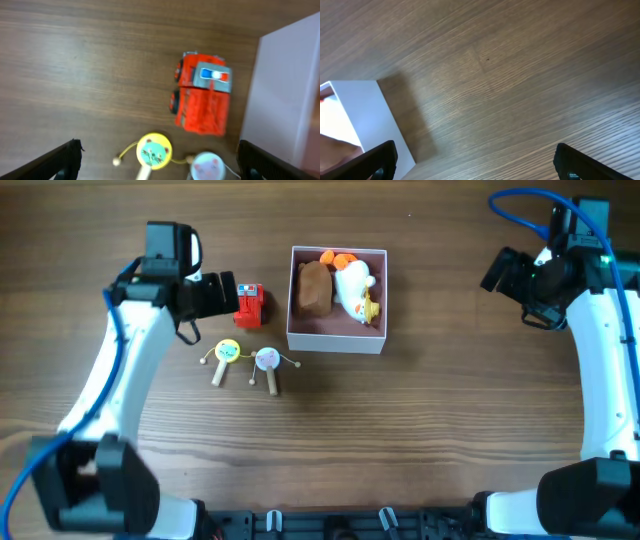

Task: Pack container
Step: 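Reach the left gripper down and grasp the red fire truck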

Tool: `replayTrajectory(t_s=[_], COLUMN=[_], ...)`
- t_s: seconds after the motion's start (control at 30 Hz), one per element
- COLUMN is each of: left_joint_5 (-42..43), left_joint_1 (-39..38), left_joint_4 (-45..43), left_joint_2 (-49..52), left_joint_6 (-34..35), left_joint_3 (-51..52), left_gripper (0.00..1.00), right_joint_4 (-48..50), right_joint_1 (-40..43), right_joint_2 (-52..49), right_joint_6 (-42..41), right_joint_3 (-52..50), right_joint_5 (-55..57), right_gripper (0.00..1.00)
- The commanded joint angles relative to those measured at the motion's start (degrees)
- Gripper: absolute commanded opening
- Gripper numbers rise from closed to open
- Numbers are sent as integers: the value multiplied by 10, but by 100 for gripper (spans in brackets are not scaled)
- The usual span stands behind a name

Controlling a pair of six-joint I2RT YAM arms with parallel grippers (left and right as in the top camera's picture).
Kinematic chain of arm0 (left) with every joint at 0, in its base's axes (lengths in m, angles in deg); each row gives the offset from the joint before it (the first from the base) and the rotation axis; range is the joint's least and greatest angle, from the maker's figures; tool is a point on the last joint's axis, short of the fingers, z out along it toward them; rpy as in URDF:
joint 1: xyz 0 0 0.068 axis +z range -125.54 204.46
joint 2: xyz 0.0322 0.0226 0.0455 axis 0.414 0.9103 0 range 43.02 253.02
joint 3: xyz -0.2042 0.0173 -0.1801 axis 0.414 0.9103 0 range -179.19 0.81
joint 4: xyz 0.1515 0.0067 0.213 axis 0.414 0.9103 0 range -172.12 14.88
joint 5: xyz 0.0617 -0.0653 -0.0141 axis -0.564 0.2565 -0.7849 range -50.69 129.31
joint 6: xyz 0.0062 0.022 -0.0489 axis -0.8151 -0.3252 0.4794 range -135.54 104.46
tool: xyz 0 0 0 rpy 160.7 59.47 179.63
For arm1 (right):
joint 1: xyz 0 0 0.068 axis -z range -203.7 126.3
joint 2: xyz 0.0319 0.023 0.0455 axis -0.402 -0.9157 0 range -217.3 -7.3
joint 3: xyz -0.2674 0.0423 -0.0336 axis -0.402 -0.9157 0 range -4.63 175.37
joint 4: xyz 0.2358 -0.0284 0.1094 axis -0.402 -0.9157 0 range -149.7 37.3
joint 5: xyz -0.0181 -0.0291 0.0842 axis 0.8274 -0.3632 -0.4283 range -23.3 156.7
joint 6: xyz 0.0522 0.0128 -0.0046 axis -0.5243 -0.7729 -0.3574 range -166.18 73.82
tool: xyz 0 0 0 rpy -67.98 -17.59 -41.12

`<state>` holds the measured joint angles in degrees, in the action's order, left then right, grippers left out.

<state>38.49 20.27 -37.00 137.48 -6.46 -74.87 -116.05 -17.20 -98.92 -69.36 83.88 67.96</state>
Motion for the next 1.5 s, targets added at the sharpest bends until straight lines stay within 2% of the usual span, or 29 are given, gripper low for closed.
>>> replayTrajectory(t_s=[0.0, 0.33, 0.6, 1.27, 1.4, 1.47], left_joint_5=[1, 9, 21, 27, 27, 27], left_joint_1=[-11, -40, -60, -70, -70, -70], left_joint_4=[5, 7, -14, -17, -21, -24], left_joint_2=[58, 88, 154, 260, 262, 262], left_joint_6=[-56, -74, -73, -74, -74, -74], left_joint_3=[-44, -75, -75, -75, -75, -75], left_gripper=[99, 100, 99, 99, 93, 87], right_joint_4=[1, 2, 11, 14, 14, 14], right_joint_1=[0, -1, -1, -1, 0, -1], right_joint_2=[3, 3, 3, 3, 3, 3], right_joint_6=[6, 6, 5, 5, 5, 5], right_joint_3=[-1, -1, -1, -1, -1, -1], right_joint_5=[-24, -24, -24, -24, -24, -24], right_gripper=[100, 100, 100, 100, 99, 100])
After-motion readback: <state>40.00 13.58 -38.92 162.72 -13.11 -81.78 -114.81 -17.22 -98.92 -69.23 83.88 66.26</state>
